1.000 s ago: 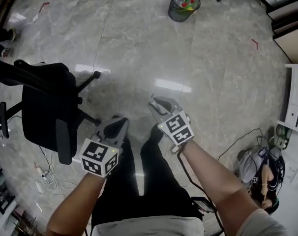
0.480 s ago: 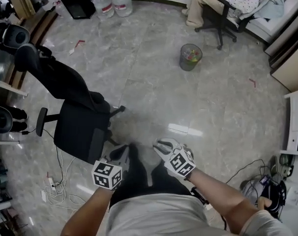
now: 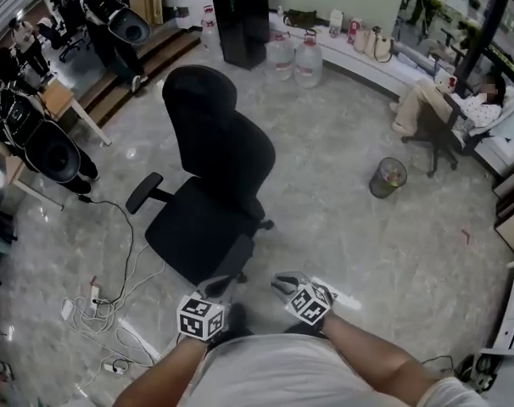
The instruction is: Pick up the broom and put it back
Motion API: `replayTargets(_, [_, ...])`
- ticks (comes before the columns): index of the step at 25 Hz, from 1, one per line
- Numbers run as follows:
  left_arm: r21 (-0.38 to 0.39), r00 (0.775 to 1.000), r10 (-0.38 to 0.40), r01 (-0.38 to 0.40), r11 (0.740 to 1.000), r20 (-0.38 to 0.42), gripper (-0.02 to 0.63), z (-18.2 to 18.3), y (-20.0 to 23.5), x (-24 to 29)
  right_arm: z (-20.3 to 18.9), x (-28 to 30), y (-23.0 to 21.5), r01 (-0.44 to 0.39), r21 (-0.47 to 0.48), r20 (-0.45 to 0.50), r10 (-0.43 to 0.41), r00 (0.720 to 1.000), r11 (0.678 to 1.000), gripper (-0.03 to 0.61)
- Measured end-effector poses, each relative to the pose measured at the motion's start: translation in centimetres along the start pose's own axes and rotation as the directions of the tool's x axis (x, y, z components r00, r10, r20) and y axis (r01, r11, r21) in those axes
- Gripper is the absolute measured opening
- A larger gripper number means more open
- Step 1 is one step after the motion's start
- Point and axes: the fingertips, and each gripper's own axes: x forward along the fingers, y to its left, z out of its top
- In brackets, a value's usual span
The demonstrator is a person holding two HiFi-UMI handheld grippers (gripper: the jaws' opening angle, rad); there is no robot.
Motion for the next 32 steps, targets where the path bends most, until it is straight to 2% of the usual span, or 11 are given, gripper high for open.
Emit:
replayTargets(4, [-0.018,1.0,-0.008,0.008,1.0,0.02,0.008,-1.2,7.0,-5.5,3.8,7.4,2.2,0.006,-0.02,-0.065,-0.008,0.998,1.0,0.084])
replayTargets(7, [0.003,0.999,-0.033,0.033,0.999,0.016,0.008,-2.1,11.3,-8.4,5.7,12.2,3.0,0.012,-0.038,-0.115,-0.016,0.993,0.999,0.084])
replayTargets(11, [0.004,0.998,-0.062,0.062,0.998,-0.006,0.008,-3.2,15.2,-10.9,7.1,15.6,2.4,0.061,0.017,-0.16,-0.057,0.985,0.998,0.086])
replayTargets(16, [0.002,0.995,-0.094,0.094,0.996,0.019,0.008,-2.0,16.0,-10.9,7.8,16.2,1.1,0.089,0.115,-0.155,-0.071,0.985,0.989,0.089])
replayTargets(21, [0.004,0.993,-0.112,0.112,0.994,0.024,0.008,-1.8,17.4,-11.2,9.6,18.8,1.4,0.097,0.095,-0.145,-0.083,0.986,0.991,0.091])
replayTargets(27, [0.015,0.993,-0.115,0.114,0.993,0.029,0.008,-1.4,17.5,-11.8,11.0,18.1,0.0,0.203,0.103,-0.136,-0.188,0.973,0.974,0.091])
replayTargets(32, [0.011,0.993,-0.118,0.118,0.993,0.027,0.007,-1.9,17.4,-12.0,11.7,17.4,-0.7,0.241,0.133,-0.101,-0.228,0.968,0.961,0.092])
